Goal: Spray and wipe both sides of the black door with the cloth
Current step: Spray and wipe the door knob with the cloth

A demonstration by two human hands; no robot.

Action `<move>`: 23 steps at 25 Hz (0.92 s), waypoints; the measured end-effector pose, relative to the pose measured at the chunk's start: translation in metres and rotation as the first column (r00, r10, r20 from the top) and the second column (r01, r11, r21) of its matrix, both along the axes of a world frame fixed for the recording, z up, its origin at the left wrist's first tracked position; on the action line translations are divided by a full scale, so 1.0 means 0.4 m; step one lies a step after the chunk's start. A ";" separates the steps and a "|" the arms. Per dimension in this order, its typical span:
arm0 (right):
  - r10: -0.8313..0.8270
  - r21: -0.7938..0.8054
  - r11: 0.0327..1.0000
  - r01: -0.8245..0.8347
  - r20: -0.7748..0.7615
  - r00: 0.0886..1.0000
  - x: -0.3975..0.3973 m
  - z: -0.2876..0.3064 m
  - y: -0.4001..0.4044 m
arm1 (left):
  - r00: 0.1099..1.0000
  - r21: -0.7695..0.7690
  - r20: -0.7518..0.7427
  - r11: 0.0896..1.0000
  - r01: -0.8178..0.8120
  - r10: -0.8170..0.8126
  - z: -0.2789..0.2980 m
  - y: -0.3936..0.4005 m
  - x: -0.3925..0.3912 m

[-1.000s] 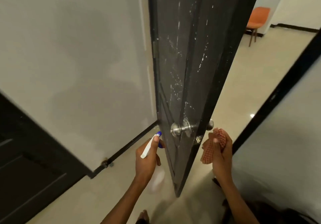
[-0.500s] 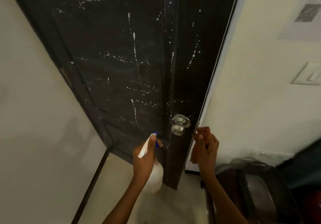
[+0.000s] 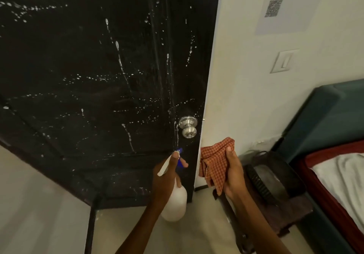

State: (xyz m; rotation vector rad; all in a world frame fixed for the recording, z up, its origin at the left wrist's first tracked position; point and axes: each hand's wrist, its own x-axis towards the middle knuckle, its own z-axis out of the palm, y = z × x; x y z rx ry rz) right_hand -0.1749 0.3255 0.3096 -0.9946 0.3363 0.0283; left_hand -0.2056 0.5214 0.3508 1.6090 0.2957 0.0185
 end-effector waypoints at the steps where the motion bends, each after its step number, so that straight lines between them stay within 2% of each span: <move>1: 0.004 0.018 1.000 -0.003 -0.014 1.000 -0.008 0.000 0.006 | 0.999 -0.020 -0.035 0.999 0.041 -0.041 -0.001 -0.001 0.006; 4: 0.050 0.039 0.998 -0.049 -0.013 0.999 -0.027 0.007 0.026 | 0.976 -0.095 -0.180 0.990 0.107 -0.123 0.014 -0.008 0.001; 7: 0.175 -0.029 0.984 -0.174 0.035 0.984 -0.047 0.003 0.029 | 0.968 -0.107 -0.187 0.983 0.151 -0.169 0.038 -0.009 -0.015; 10: 0.292 -0.145 0.949 -0.279 0.081 0.953 -0.063 -0.008 0.023 | 0.954 -0.052 -0.188 0.972 0.229 -0.235 0.065 -0.006 -0.037; 16: 0.369 -0.355 0.881 -0.315 0.095 0.925 -0.119 0.026 0.037 | 0.959 -0.003 -0.165 0.973 0.231 -0.229 0.094 -0.006 -0.106; 20: 0.396 -0.508 0.814 -0.282 0.129 0.909 -0.185 0.040 0.044 | 0.972 0.014 -0.138 0.980 0.196 -0.192 0.059 -0.022 -0.151; 22: 0.328 -0.612 0.773 -0.166 0.162 0.931 -0.222 0.022 0.051 | 0.974 -0.012 -0.164 0.987 0.159 -0.159 0.077 -0.033 -0.180; 23: 0.236 -0.648 0.759 -0.055 0.195 0.952 -0.246 0.003 0.055 | 0.974 -0.034 -0.174 0.989 0.144 -0.147 0.085 -0.037 -0.195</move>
